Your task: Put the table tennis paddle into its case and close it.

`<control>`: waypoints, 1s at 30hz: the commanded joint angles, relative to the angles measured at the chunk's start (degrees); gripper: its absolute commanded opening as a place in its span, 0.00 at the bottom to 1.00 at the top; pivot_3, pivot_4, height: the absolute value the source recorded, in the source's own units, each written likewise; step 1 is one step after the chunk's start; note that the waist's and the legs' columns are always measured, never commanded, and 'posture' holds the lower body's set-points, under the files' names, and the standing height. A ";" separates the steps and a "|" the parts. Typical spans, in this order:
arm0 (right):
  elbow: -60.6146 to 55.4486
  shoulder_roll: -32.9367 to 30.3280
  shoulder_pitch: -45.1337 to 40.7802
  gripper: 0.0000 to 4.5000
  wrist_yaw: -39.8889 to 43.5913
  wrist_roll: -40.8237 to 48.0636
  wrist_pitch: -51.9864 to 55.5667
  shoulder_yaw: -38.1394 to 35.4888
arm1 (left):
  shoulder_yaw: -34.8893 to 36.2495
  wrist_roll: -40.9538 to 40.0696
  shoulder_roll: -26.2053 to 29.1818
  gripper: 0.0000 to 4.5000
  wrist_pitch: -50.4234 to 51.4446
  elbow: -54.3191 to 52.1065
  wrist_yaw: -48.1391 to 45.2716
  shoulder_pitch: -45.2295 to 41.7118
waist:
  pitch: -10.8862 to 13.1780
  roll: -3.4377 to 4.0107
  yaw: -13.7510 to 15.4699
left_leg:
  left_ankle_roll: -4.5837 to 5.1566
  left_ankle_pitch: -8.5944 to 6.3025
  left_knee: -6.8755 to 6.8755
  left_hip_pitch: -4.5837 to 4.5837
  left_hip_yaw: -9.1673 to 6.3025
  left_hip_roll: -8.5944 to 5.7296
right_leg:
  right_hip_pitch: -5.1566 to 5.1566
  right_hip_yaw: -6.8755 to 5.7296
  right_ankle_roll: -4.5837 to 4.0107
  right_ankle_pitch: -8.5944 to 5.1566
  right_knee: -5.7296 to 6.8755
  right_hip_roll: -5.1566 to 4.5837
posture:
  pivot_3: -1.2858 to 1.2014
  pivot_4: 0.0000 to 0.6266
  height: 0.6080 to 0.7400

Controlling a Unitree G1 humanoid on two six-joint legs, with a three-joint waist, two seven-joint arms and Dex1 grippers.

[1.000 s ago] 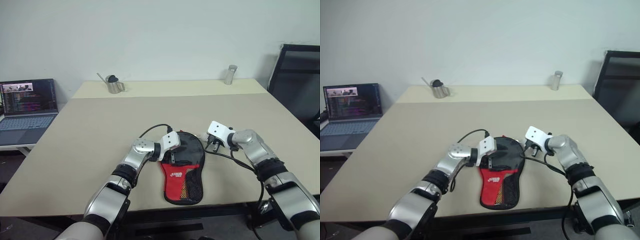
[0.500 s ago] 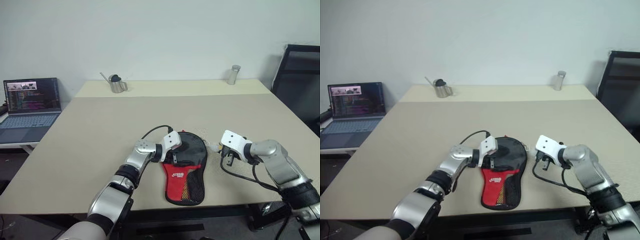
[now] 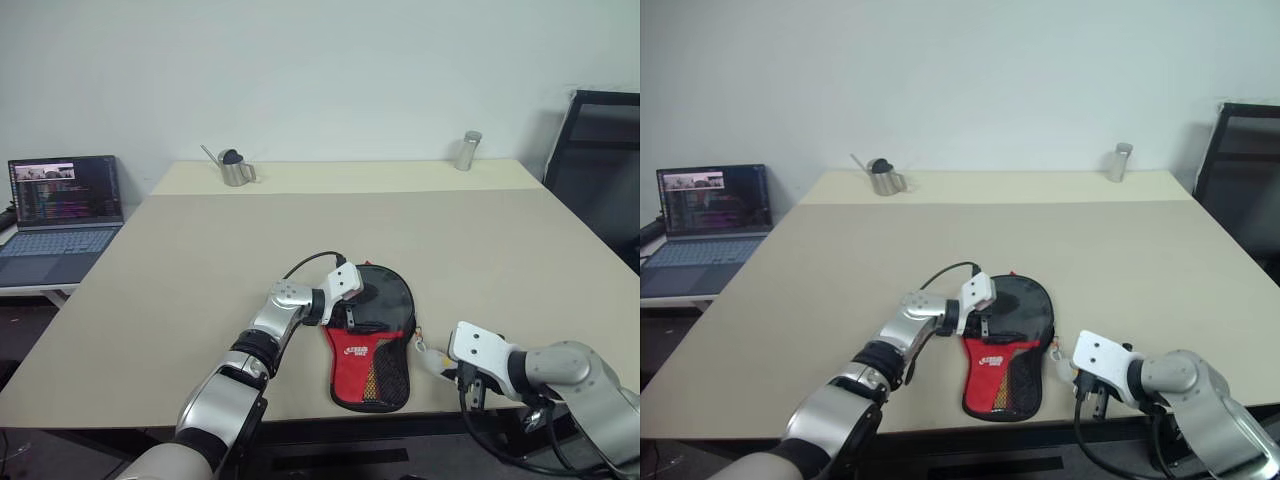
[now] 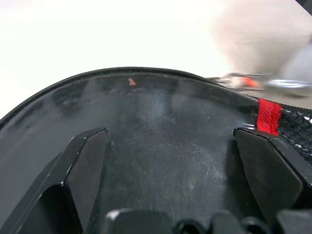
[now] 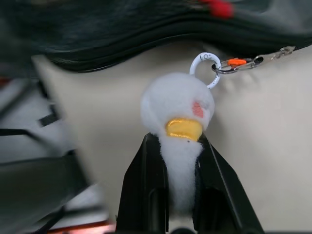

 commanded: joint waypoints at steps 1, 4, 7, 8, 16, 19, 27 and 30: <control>-8.30 -2.93 4.43 0.04 3.76 7.39 5.99 -6.39 | -1.40 2.36 0.02 1.00 0.68 2.30 -0.07 1.61 | -0.01 -0.03 0.01 | -0.01 0.00 -0.01 0.00 -0.01 0.01 | 0.01 -0.01 -0.04 -0.03 -0.02 0.00 | 0.52 0.24 1.00; -12.04 -4.00 8.58 0.04 5.51 13.16 9.99 -10.67 | -1.42 2.45 -0.04 1.00 0.61 2.49 0.06 1.46 | -0.03 -0.05 0.03 | -0.02 -0.03 -0.01 0.06 -0.04 0.03 | 0.10 -0.04 -0.10 -0.07 -0.07 0.00 | 0.52 0.24 1.00; -14.91 -4.66 11.50 0.04 6.08 17.70 12.02 -13.04 | -1.46 2.52 -0.11 1.00 0.59 2.70 0.06 1.27 | -0.03 -0.05 0.02 | -0.03 -0.05 -0.02 0.11 -0.08 0.02 | 0.20 -0.07 -0.18 -0.12 -0.14 -0.02 | 0.52 0.24 1.00; -15.73 -4.61 12.29 0.04 5.66 18.93 12.63 -13.19 | -1.55 2.62 -0.14 1.00 0.51 2.83 0.02 1.19 | -0.03 -0.05 0.03 | -0.03 -0.06 -0.01 0.12 -0.10 0.03 | 0.23 -0.09 -0.20 -0.13 -0.17 -0.02 | 0.52 0.24 1.00; -20.06 -3.18 15.71 0.04 1.30 29.73 15.09 -12.59 | -1.77 3.19 -0.93 1.00 0.29 4.12 0.52 0.00 | -0.04 -0.04 0.02 | 0.00 -0.14 -0.03 0.13 -0.33 0.05 | 0.58 -0.17 -0.17 -0.11 -0.69 -0.05 | 0.52 0.24 1.00; -20.07 -3.11 15.79 0.04 -2.00 36.15 14.62 -11.82 | -1.80 3.31 -1.25 1.00 0.20 4.51 0.80 -0.27 | -0.04 -0.04 0.02 | 0.06 -0.22 -0.03 0.13 -0.33 0.03 | 0.66 -0.15 -0.14 -0.09 -0.81 -0.13 | 0.52 0.24 1.00; -20.07 -5.39 12.32 0.04 -11.06 42.98 14.14 -9.46 | -1.62 3.41 -1.42 1.00 0.02 4.77 1.08 -0.25 | -0.04 -0.05 0.05 | 0.09 -0.25 -0.03 0.12 -0.33 0.03 | 0.68 -0.15 -0.14 -0.08 -0.85 -0.14 | 0.52 0.24 1.00; -20.07 -6.69 11.45 0.04 -11.71 44.70 14.96 -11.21 | -1.56 3.44 -1.25 1.00 -0.12 4.73 1.34 -0.10 | -0.05 -0.05 0.05 | 0.09 -0.26 -0.02 0.13 -0.32 0.03 | 0.68 -0.15 -0.13 -0.08 -0.86 -0.14 | 0.52 0.24 1.00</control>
